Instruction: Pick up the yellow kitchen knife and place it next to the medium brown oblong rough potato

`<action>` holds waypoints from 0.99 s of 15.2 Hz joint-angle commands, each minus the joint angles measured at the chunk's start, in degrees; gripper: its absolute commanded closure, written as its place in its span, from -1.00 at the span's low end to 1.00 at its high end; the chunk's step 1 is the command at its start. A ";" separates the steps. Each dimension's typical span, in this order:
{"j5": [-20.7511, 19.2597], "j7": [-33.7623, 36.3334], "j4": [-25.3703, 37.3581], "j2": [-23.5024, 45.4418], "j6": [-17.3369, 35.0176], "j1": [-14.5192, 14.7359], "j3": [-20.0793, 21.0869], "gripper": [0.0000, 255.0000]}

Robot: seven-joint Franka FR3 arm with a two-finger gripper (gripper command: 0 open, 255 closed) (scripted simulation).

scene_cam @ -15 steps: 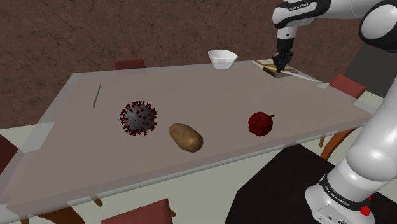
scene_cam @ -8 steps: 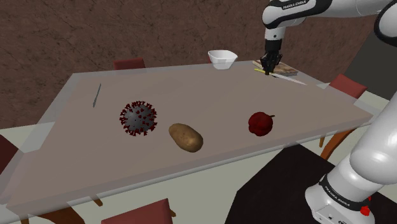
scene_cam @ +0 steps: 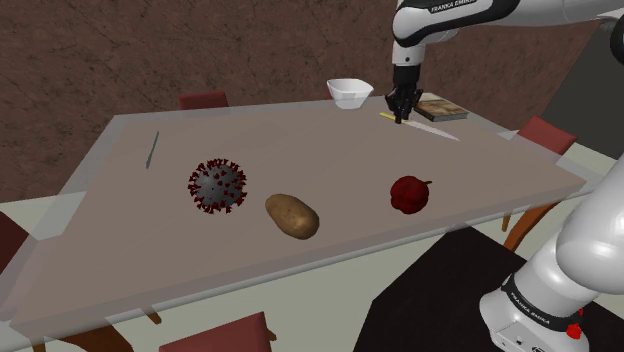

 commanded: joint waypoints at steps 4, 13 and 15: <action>1.11 6.59 1.02 0.63 -0.68 3.52 3.22 1.00; 2.96 17.68 6.66 4.94 -2.15 9.60 8.55 1.00; 3.27 20.07 8.72 6.49 -2.65 10.98 9.61 1.00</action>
